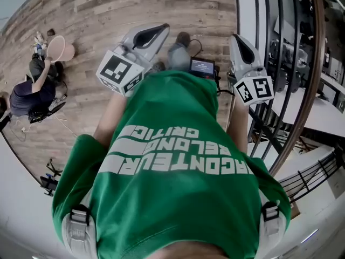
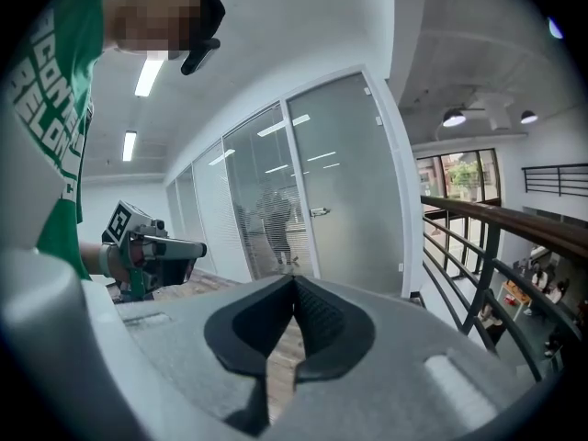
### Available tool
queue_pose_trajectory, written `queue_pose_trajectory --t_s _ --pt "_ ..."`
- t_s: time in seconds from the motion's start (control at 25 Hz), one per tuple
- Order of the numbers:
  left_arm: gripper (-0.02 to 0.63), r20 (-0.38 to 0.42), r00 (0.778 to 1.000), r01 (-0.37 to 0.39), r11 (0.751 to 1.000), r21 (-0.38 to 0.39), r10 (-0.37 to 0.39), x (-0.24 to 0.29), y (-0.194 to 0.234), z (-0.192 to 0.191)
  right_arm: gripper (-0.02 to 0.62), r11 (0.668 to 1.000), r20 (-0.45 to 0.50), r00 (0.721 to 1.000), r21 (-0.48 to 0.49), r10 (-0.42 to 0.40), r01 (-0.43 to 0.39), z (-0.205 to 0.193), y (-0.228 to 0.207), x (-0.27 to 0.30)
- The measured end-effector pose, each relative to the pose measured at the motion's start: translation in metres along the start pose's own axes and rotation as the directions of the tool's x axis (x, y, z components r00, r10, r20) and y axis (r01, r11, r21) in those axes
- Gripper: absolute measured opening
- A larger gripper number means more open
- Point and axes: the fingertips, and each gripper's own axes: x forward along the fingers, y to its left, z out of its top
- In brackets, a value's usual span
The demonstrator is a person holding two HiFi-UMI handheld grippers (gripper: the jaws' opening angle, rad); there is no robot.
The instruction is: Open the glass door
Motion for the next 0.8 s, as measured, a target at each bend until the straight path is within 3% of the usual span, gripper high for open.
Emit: queue_pose_trajectory --t_s 0.28,0.52,0.8 --pt "0.015 0.013 0.999 -0.050 0.998 -0.049 0.050 0.042 0.034 0.005 -0.006 0.998 -0.017 0.998 0.027 0.053 -0.052 -0.002 -0.048 0.040" --pt "0.015 0.012 0.991 -0.135 0.991 -0.008 0.135 0.074 0.067 0.019 -0.006 0.993 -0.024 0.993 0.024 0.117 -0.117 0.007 -0.084 0.078" --pt "0.015 0.060 0.980 -0.187 0.982 -0.032 0.189 0.123 0.104 0.043 -0.006 0.987 -0.038 0.986 0.026 0.159 -0.159 0.017 -0.132 0.117"
